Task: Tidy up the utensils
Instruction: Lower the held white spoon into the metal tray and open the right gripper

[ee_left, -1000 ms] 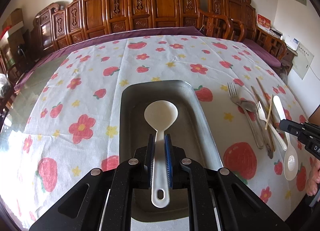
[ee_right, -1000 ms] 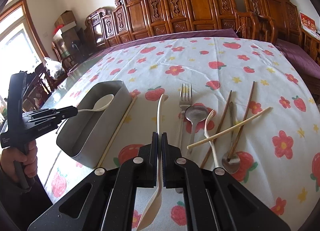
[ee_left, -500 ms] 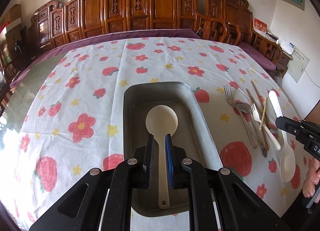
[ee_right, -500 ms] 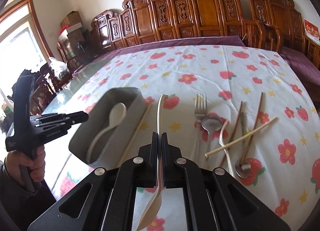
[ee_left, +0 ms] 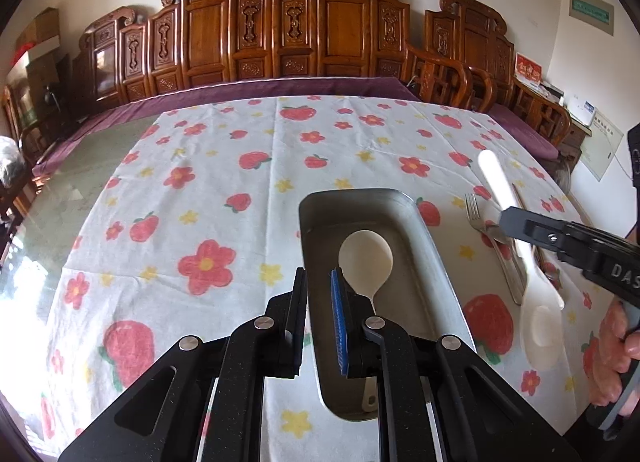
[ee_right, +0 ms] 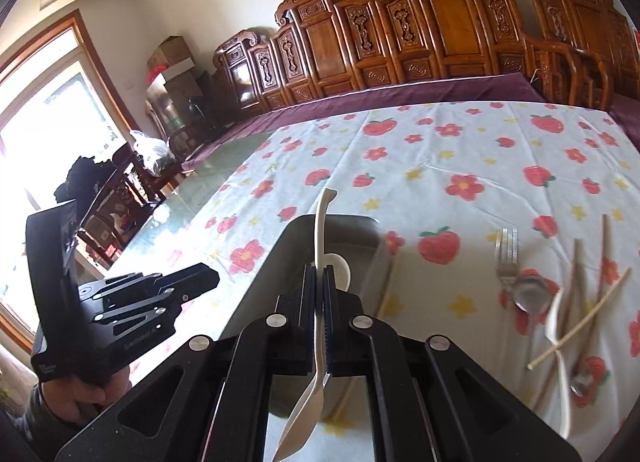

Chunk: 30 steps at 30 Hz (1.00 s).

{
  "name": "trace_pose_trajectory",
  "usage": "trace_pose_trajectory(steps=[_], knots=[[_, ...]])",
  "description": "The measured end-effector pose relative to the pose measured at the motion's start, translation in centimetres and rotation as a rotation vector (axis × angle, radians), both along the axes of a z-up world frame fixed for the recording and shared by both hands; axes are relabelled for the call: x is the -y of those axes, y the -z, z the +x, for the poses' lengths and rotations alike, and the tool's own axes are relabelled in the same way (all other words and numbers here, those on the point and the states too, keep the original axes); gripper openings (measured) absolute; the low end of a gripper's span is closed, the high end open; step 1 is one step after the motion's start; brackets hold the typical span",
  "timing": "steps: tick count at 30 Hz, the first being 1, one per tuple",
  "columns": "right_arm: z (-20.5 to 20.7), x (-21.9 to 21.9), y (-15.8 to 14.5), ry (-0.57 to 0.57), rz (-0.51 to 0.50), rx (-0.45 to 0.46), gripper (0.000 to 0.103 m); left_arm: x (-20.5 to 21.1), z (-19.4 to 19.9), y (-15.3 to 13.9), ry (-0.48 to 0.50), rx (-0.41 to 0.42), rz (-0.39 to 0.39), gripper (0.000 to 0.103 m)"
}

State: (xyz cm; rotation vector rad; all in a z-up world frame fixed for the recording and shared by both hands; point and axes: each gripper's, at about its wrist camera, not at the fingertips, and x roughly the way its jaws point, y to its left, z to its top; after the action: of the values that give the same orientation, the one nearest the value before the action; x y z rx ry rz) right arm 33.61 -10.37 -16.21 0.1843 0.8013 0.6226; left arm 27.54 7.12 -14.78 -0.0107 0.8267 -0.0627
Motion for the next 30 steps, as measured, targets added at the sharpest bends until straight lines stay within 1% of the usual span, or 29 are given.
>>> trace_pose_trajectory(steps=[3, 12, 13, 14, 17, 19, 20, 21, 22, 27, 30], knots=[[0.5, -1.5, 0.5, -0.011, 0.007, -0.017, 0.005, -0.7, 0.0, -0.1, -0.010, 0.001, 0.000, 0.011], [1.6, -4.7, 2.8, -0.022, -0.050, -0.024, 0.005, -2.2, -0.2, -0.5, -0.032, 0.007, 0.001, 0.011], [1.9, -4.8, 3.1, -0.025, -0.058, -0.026, 0.005, -2.3, -0.2, -0.5, -0.034, 0.007, -0.002, 0.011], [1.9, -5.1, 3.4, -0.027, -0.068, -0.029, 0.008, -2.4, -0.1, -0.5, -0.036, 0.006, -0.002, 0.011], [2.2, -5.7, 4.3, -0.057, -0.087, -0.053, 0.008, -2.4, -0.1, -0.4, -0.037, 0.002, 0.001, 0.013], [2.2, -5.6, 4.3, -0.064, -0.101, -0.046, 0.008, -2.4, -0.1, -0.4, -0.036, 0.002, 0.004, 0.016], [2.2, -5.5, 4.3, -0.069, -0.101, -0.042, 0.017, -2.3, -0.1, -0.4, -0.035, 0.002, 0.005, 0.016], [2.1, -5.2, 4.1, -0.073, -0.092, -0.039, 0.028, -2.2, -0.1, -0.4, -0.034, 0.002, 0.006, 0.016], [2.0, -4.8, 3.8, -0.071, -0.084, -0.030, 0.030, -2.2, -0.1, -0.4, -0.032, 0.002, 0.005, 0.016], [1.2, -1.9, 2.1, -0.047, -0.061, 0.022, 0.030, -1.9, -0.2, -0.3, -0.022, 0.001, 0.008, 0.016], [0.9, -0.2, 2.5, -0.024, -0.086, 0.017, 0.030, -1.9, -0.2, -0.3, -0.021, 0.003, 0.005, 0.017]])
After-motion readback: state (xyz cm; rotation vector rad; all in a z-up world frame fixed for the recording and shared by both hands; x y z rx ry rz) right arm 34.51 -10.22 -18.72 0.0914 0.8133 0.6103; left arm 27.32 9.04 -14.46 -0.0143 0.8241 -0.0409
